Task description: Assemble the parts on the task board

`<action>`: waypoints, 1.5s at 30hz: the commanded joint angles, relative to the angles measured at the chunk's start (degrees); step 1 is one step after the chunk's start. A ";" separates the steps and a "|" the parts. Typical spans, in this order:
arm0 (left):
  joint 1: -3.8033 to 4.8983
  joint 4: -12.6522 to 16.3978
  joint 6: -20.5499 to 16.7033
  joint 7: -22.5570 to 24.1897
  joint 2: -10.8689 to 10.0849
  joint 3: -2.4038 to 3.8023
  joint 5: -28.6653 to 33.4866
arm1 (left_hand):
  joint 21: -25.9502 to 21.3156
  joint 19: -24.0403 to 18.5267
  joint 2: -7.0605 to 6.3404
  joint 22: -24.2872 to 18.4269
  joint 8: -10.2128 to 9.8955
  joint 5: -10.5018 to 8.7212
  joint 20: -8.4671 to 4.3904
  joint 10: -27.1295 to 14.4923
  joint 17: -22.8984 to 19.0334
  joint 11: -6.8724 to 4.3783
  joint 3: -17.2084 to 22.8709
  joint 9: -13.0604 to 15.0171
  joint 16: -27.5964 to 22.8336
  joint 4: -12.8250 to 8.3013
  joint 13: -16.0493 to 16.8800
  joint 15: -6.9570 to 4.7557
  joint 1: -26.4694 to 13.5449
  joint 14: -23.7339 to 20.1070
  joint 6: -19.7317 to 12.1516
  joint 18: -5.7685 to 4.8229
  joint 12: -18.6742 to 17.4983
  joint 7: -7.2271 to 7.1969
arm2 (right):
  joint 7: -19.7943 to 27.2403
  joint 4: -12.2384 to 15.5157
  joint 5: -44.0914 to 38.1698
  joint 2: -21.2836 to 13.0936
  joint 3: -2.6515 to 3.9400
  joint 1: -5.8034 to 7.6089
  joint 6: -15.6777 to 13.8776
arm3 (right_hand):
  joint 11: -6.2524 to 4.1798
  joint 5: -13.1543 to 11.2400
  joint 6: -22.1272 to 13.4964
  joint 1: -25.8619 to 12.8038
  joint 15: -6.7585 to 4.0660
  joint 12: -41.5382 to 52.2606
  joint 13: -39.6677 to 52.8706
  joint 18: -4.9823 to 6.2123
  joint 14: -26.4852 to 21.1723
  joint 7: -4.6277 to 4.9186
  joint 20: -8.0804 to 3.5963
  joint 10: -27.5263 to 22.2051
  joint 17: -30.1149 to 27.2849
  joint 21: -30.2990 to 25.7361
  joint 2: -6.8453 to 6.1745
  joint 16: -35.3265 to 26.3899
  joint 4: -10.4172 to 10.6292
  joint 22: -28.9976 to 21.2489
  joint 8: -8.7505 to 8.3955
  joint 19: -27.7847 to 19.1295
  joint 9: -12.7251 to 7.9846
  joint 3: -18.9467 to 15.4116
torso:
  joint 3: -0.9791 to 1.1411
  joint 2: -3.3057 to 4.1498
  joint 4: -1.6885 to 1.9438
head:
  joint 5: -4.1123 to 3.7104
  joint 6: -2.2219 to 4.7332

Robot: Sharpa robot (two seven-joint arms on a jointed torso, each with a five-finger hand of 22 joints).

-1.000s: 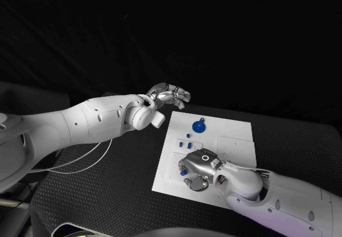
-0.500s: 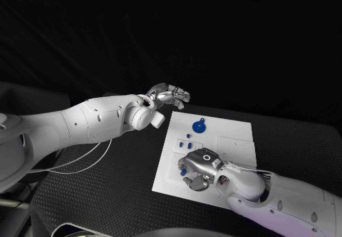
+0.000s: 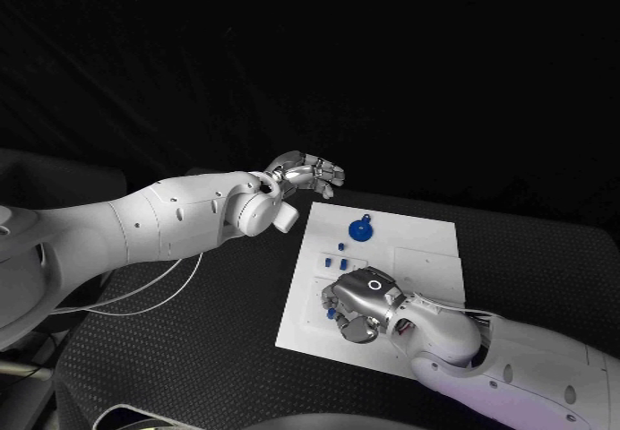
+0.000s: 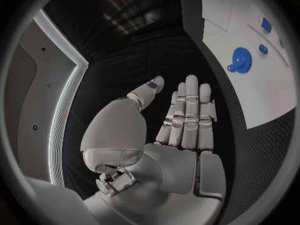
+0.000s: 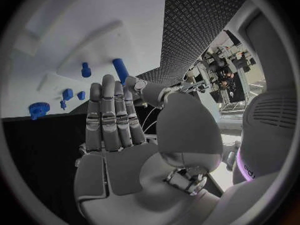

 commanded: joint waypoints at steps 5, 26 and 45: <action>0.05 0.11 0.93 0.22 0.07 0.04 0.31 | -0.22 0.07 -0.54 0.07 0.27 -0.30 0.22 -0.40 0.09 0.17 -0.06 -0.08 -0.29 0.29 -0.09 0.13 -0.24 0.46 -0.48 1.07 -0.14 0.08 | 0.39 0.17 0.02 -0.09 0.01 -0.04 -0.04 | 0.04 -0.09 0.40 -0.99 0.09 0.16 0.07 0.35 0.40 -0.12 -0.03 0.36 0.19 0.19 -0.35 0.12 -0.43 1.17 0.07 0.39 0.11 -0.31 | 0.03 0.00 -0.01 | 0.03 -0.10; 0.05 -0.07 0.80 0.28 -0.10 0.04 0.31 | -0.29 0.07 -0.57 0.13 0.28 -0.31 0.23 -0.45 0.19 0.18 -0.06 -0.10 -0.39 0.30 -0.10 0.14 -0.21 0.46 -0.54 1.07 -0.15 0.10 | 2.72 3.81 7.83 -4.72 2.19 1.80 -5.69 | 2.43 -0.07 -4.73 -3.56 1.85 -2.09 -2.22 0.23 -2.15 2.27 0.94 -6.05 0.05 -0.86 -3.59 -1.92 -0.44 1.18 -3.04 -2.52 -1.41 -1.28 | 0.03 -0.04 -0.03 | -0.76 0.27; 0.03 -1.34 0.83 0.25 0.38 -0.04 0.31 | -0.35 0.08 -0.60 0.19 0.32 -0.32 0.25 -0.44 0.30 0.18 -0.09 -0.11 -0.47 0.40 -0.09 0.15 -0.29 0.48 -0.55 1.06 -0.13 0.10 | -4.19 6.17 41.05 -18.46 5.21 10.42 11.66 | -3.49 -0.13 -3.26 -12.95 -3.42 8.83 11.44 0.35 5.60 1.04 -3.02 5.28 10.48 7.54 -0.89 7.89 4.67 1.64 -1.41 5.91 0.50 -11.48 | 0.13 -0.56 -0.55 | -5.60 2.34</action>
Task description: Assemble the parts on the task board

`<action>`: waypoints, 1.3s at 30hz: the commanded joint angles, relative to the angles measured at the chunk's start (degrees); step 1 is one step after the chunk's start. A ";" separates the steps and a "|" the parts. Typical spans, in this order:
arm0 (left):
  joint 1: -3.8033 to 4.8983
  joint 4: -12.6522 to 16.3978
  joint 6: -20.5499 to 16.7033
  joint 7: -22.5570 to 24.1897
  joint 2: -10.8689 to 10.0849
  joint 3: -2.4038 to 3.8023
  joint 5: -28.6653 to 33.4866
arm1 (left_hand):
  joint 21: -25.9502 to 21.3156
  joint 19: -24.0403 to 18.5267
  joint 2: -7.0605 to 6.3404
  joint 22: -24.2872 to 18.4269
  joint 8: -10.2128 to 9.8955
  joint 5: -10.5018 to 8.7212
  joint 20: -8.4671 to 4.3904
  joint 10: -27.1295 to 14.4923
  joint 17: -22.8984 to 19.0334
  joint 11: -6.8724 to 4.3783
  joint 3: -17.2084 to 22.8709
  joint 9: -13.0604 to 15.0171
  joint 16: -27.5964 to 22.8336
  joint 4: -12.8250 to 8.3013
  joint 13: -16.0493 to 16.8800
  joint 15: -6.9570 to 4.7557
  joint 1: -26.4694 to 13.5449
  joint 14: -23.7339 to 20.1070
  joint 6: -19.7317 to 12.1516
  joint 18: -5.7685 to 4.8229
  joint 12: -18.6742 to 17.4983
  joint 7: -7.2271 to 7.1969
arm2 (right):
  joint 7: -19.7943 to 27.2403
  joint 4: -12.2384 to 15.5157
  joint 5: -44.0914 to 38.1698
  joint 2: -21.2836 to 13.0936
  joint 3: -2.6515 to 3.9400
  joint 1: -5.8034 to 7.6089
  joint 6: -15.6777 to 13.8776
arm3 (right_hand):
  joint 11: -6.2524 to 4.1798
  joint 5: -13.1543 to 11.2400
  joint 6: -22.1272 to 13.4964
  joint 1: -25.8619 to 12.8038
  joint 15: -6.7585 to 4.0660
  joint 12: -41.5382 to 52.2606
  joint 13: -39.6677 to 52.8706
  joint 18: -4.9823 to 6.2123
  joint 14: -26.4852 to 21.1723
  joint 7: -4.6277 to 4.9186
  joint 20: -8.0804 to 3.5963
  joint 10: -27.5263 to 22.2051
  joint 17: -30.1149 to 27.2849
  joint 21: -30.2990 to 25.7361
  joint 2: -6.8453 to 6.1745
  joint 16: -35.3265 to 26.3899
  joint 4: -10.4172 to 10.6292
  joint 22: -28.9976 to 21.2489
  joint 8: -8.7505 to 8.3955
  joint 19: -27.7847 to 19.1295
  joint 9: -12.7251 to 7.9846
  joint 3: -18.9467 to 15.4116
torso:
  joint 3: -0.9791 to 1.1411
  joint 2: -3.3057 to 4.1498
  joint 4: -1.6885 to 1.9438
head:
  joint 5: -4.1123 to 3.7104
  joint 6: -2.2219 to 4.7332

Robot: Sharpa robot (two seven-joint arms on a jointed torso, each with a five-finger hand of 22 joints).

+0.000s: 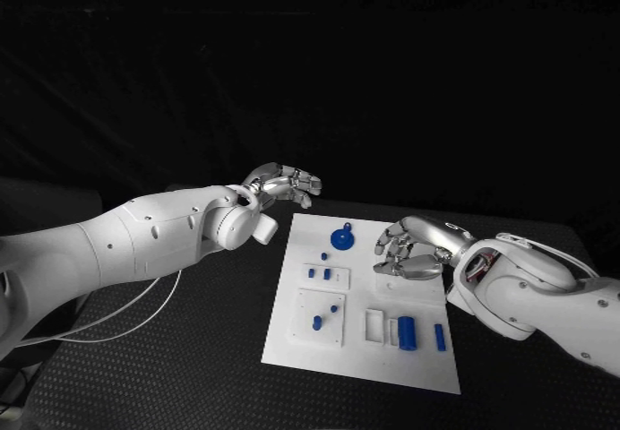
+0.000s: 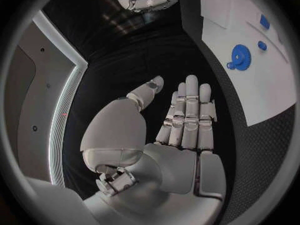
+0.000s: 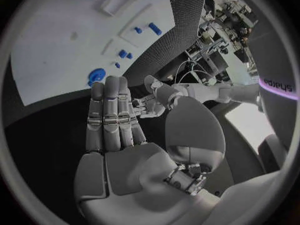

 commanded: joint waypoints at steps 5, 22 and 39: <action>-0.01 -0.42 0.79 0.39 0.46 -0.03 0.45 | -0.37 0.10 -0.36 0.08 0.34 -0.33 0.25 -0.11 0.12 0.07 -0.10 -0.07 -0.28 0.47 -0.04 -0.05 -0.11 0.30 -0.33 1.06 -0.11 -0.10 | -11.25 -0.52 14.43 -3.15 -0.16 -0.03 14.58 | -2.39 -0.47 -0.18 -5.04 -3.07 13.69 20.89 0.75 1.65 -2.27 -3.98 -0.30 10.54 12.75 0.08 16.00 2.74 1.62 1.03 3.81 2.33 -2.06 | 0.20 -0.52 -0.49 | -2.70 0.47; -1.47 -1.09 1.01 0.55 1.03 -0.22 0.92 | -0.43 0.13 -0.29 0.15 0.38 -0.32 0.25 -0.12 0.25 0.07 -0.14 -0.08 -0.38 0.63 -0.04 -0.04 -0.25 0.32 -0.35 1.06 -0.11 -0.10 | -22.15 -1.70 20.02 -5.74 -5.11 -0.52 22.73 | -3.99 -0.29 0.86 -17.57 -4.59 23.19 30.63 0.75 2.75 -3.58 -6.98 0.94 11.78 22.20 4.01 29.28 4.62 1.27 1.92 4.32 6.44 -1.26 | 0.04 -2.21 -1.07 | -8.15 -1.38; -2.34 -1.31 1.50 0.59 1.38 -0.40 1.42 | -0.51 0.14 -0.16 0.24 0.39 -0.30 0.26 -0.18 0.39 0.08 -0.19 -0.12 -0.51 0.77 -0.05 -0.03 -0.39 0.31 -0.45 1.06 -0.12 -0.08 | -23.12 -4.51 14.15 0.16 -5.26 -5.13 17.94 | -3.88 -0.26 0.69 -20.99 -4.43 23.43 30.67 0.75 2.20 -3.52 -7.36 1.18 10.88 23.27 1.79 31.17 4.59 1.07 1.33 4.33 7.39 1.01 | -0.31 -4.00 -1.01 | -8.96 -2.90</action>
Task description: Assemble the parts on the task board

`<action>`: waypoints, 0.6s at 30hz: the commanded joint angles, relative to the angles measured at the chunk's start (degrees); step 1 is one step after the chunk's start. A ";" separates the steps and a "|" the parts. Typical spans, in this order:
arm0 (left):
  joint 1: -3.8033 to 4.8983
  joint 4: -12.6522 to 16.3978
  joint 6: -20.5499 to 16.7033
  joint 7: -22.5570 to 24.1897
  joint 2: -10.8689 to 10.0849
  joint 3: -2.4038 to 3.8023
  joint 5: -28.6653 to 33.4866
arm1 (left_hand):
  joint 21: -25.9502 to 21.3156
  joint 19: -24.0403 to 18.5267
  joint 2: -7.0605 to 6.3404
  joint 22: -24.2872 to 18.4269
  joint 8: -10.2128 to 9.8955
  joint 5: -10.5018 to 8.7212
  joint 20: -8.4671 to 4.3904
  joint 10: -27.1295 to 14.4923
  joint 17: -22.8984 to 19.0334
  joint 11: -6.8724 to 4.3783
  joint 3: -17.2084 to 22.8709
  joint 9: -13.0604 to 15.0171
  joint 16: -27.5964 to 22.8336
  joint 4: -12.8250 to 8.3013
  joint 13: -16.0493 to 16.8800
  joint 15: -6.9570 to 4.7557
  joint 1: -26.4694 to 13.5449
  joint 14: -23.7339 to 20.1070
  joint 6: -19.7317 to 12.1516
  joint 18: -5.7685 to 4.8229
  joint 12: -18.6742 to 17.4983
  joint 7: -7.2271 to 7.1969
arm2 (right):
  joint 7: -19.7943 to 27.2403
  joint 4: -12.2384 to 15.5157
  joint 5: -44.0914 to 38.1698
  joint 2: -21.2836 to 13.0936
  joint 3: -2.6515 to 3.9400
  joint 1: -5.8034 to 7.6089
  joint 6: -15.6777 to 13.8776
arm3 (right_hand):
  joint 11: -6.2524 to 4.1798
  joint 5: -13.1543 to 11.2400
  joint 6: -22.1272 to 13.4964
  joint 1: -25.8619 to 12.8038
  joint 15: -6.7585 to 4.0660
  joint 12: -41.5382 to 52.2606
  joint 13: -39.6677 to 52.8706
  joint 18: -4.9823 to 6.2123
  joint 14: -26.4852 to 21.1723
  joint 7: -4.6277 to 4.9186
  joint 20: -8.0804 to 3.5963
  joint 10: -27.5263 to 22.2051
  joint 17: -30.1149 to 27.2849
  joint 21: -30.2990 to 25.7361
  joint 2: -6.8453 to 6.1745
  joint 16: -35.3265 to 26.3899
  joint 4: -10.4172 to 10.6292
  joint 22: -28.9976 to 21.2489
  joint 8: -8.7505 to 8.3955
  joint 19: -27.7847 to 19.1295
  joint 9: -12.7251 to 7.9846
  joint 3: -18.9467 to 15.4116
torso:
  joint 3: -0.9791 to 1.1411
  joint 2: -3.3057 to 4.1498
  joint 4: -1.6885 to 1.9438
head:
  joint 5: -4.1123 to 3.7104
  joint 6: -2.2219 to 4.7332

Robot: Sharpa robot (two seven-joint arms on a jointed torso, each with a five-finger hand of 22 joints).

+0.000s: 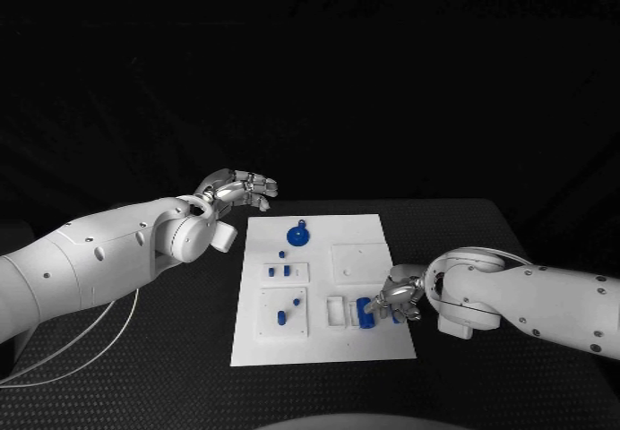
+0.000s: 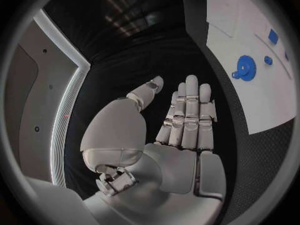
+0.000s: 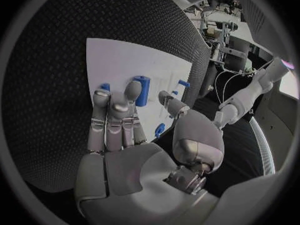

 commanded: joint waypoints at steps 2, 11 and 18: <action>-0.01 0.23 1.06 0.55 -0.01 -0.02 0.55 | -0.29 0.13 -0.15 0.08 0.39 -0.30 0.26 -0.14 0.09 0.17 -0.04 -0.07 -0.30 0.31 -0.07 -0.03 -0.41 0.32 -0.46 1.06 -0.13 -0.07 | -0.60 -0.40 -2.61 1.13 -0.03 -0.98 -1.35 | 0.03 -0.08 -0.10 -0.55 0.06 0.33 0.09 0.45 -0.41 -0.05 -0.53 0.56 0.11 0.29 -0.02 0.27 -0.06 1.03 -0.37 0.03 0.10 0.41 | -0.20 -0.35 0.08 | 0.15 -0.36; -0.01 0.27 1.02 0.53 -0.26 -0.04 0.58 | -0.33 0.13 -0.14 0.12 0.39 -0.30 0.26 -0.16 0.14 0.17 -0.07 -0.08 -0.35 0.34 -0.07 -0.03 -0.45 0.32 -0.49 1.06 -0.13 -0.07 | -0.78 -1.98 -4.14 2.92 -0.03 -2.13 -2.02 | 0.10 -0.08 -0.33 -0.72 0.12 0.38 0.12 0.45 -0.46 0.03 -0.59 0.58 -0.08 0.47 -0.07 0.56 -0.26 1.02 -0.60 0.04 0.21 0.74 | -0.12 -0.22 0.14 | 0.56 -0.55; -0.01 0.33 1.13 0.52 -0.31 -0.05 0.62 | -0.36 0.13 -0.14 0.14 0.40 -0.30 0.26 -0.17 0.18 0.18 -0.09 -0.09 -0.39 0.36 -0.07 -0.02 -0.47 0.32 -0.50 1.06 -0.13 -0.06 | -0.94 -2.90 -5.10 3.66 -0.03 -2.31 -2.42 | 0.11 -0.09 -0.28 -0.69 0.14 0.48 0.16 0.45 -0.47 0.03 -0.64 0.66 -0.21 0.63 0.15 0.81 -0.54 1.01 -0.65 0.07 0.34 0.99 | -0.12 -0.21 0.07 | 0.85 -0.58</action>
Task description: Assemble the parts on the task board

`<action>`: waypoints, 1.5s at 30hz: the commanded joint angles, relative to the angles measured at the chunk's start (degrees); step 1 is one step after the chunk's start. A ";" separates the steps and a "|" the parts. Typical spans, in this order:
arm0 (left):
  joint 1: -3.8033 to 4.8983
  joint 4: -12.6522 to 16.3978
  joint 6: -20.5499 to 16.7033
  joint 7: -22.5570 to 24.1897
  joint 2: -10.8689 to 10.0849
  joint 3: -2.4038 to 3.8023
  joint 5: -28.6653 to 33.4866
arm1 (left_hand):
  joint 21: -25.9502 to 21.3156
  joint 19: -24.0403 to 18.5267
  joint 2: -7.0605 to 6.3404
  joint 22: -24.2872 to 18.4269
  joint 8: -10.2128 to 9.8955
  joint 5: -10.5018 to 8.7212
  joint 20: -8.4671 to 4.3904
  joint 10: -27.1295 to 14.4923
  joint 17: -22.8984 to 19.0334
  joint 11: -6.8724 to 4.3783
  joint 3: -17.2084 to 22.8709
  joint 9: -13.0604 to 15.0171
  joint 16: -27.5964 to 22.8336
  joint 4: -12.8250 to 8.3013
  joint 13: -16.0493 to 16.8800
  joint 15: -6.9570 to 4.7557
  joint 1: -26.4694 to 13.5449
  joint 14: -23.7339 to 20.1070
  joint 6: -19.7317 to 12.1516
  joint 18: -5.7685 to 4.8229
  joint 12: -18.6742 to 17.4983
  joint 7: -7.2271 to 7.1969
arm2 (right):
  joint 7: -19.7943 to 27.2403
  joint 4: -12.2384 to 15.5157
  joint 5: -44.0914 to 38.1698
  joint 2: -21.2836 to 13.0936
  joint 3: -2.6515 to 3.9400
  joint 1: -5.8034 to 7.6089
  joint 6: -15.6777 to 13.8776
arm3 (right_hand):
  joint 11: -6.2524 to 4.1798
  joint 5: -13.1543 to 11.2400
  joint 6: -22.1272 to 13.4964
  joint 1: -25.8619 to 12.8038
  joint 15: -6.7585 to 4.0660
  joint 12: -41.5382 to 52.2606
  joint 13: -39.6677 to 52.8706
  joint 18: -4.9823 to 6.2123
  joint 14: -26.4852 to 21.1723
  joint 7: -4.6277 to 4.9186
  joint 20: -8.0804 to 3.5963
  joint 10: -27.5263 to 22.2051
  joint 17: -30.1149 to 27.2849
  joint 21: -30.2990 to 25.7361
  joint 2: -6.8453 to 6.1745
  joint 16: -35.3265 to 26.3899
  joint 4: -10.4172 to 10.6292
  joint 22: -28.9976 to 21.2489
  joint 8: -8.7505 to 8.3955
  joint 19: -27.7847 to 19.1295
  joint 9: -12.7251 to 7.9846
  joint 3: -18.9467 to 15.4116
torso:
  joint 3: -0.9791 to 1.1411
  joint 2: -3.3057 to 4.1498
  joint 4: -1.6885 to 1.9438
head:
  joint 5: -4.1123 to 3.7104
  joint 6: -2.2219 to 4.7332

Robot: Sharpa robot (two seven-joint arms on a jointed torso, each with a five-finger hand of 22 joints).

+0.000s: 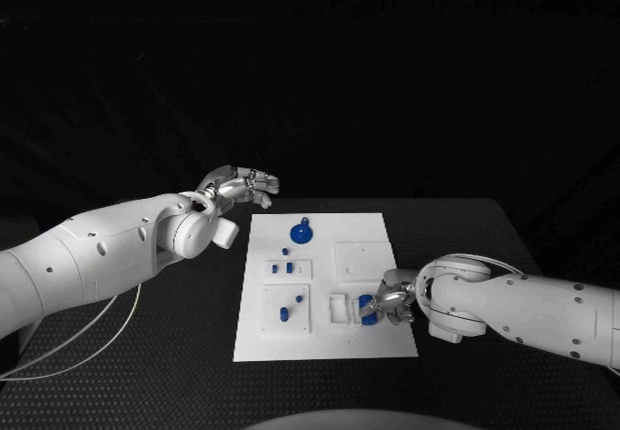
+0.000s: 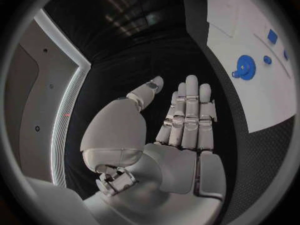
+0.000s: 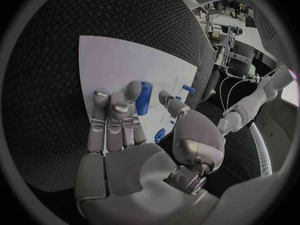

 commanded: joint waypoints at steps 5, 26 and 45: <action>0.01 0.24 1.01 0.47 -0.02 0.02 0.48 | -0.38 0.13 -0.12 0.10 0.28 -0.30 0.26 -0.17 0.11 0.19 -0.10 -0.09 -0.42 0.39 -0.07 -0.02 -0.51 0.32 -0.52 1.06 -0.13 -0.06 | -0.67 -1.28 -3.63 0.78 0.01 -0.20 -1.78 | -0.09 -0.09 -0.27 -0.30 0.14 0.30 0.07 0.82 -0.46 0.03 -0.46 0.51 -0.16 0.32 0.24 0.34 -0.19 1.01 -0.32 -0.12 0.17 0.49 | 0.03 0.07 -0.06 | 0.29 -0.08; 0.02 0.40 1.32 0.32 -0.19 0.01 0.48 | -0.46 0.12 -0.08 0.18 0.31 -0.31 0.27 -0.19 0.23 0.19 -0.14 -0.11 -0.53 0.49 -0.07 -0.02 -0.60 0.33 -0.55 1.06 -0.12 -0.05 | -1.37 -3.15 -4.09 3.16 -0.03 -1.20 -1.25 | -0.25 -0.10 0.51 1.88 0.10 0.92 0.26 0.82 -0.19 -0.15 -0.77 1.42 -1.06 1.38 2.17 2.07 -3.67 0.95 -0.52 0.25 1.00 1.92 | -0.01 0.11 -0.05 | 0.82 -0.70; 0.02 0.37 1.51 0.26 -0.24 0.01 0.48 | -0.64 0.14 -0.19 0.42 0.40 -0.34 0.30 -0.24 0.58 0.21 -0.13 -0.16 -0.81 0.04 -0.07 0.00 -0.11 0.35 -0.65 1.07 -0.11 -0.03 | -1.43 -2.51 -4.74 3.59 -0.11 -1.41 -2.82 | -0.66 0.49 2.69 4.83 0.28 1.63 0.29 0.82 -0.05 -0.59 -0.48 2.83 -2.17 2.46 2.04 4.16 -6.25 0.83 -0.75 0.78 1.52 2.82 | 0.03 0.14 -0.09 | 1.42 -0.85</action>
